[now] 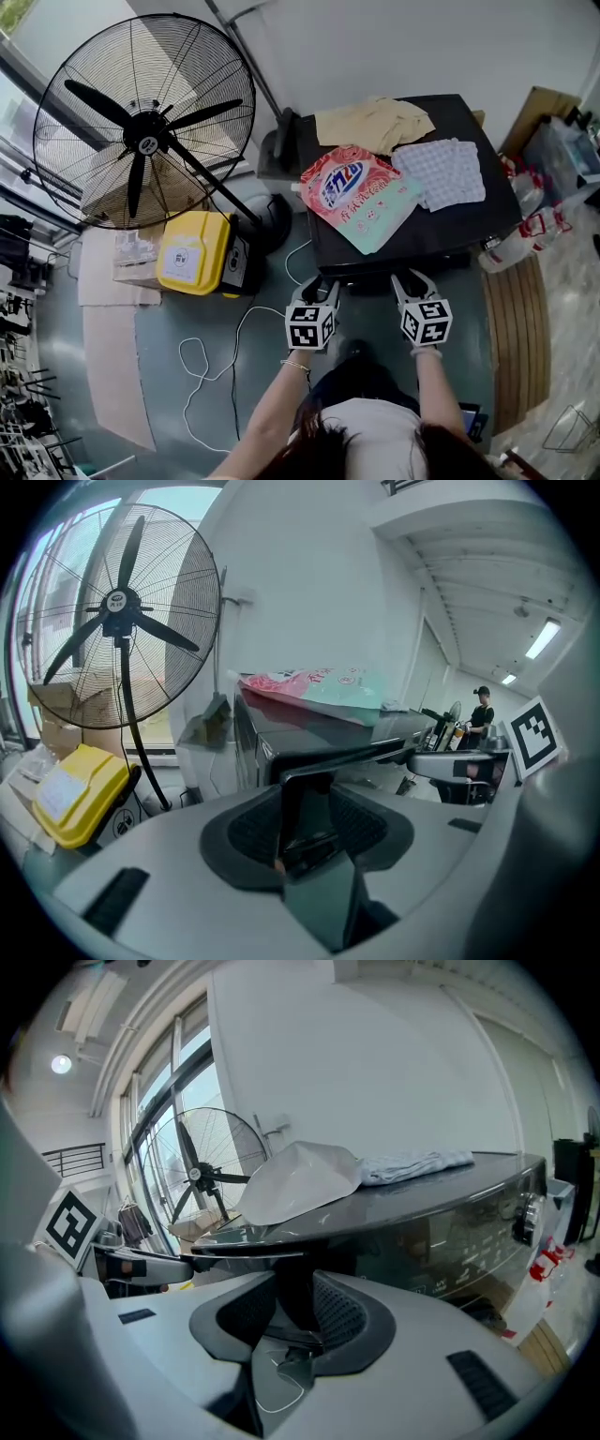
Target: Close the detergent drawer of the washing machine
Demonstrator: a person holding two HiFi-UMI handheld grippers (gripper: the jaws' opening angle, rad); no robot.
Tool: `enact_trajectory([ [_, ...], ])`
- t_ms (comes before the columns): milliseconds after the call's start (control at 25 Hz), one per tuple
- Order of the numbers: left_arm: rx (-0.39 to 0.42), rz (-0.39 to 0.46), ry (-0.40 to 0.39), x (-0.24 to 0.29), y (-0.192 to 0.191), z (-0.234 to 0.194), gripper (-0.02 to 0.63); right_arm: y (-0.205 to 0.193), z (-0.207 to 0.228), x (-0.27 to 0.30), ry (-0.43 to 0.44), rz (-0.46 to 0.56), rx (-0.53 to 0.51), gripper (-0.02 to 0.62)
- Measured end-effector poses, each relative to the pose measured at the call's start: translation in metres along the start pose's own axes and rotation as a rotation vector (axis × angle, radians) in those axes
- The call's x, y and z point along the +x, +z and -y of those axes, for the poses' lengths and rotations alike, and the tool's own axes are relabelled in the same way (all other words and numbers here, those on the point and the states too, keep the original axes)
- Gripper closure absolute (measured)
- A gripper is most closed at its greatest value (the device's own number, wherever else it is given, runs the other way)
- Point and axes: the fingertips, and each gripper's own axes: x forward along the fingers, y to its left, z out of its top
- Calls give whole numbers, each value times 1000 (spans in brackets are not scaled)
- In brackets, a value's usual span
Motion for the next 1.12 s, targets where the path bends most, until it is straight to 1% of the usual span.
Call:
enact_trajectory([
  [80,0,-8,-3,3,3,-2,436,3,0,4,3,-12,-4,452],
  [160,-9,-5,-6,2,4,-2,436,4,0,4,4,0,8,451],
  [280,-45,3,6,3,4,-4,433,5,-1,5,-5,11,15,451],
  [400,-69,2,25,4,3,-9,392,5,2,5,-27,12,12,435],
  [520,-64,-2,26,5,3,-10,376,5,4,5,-35,17,20,420],
  [1120,-78,-2,38,7,5,-11,377,5,5,9,-31,32,41,420],
])
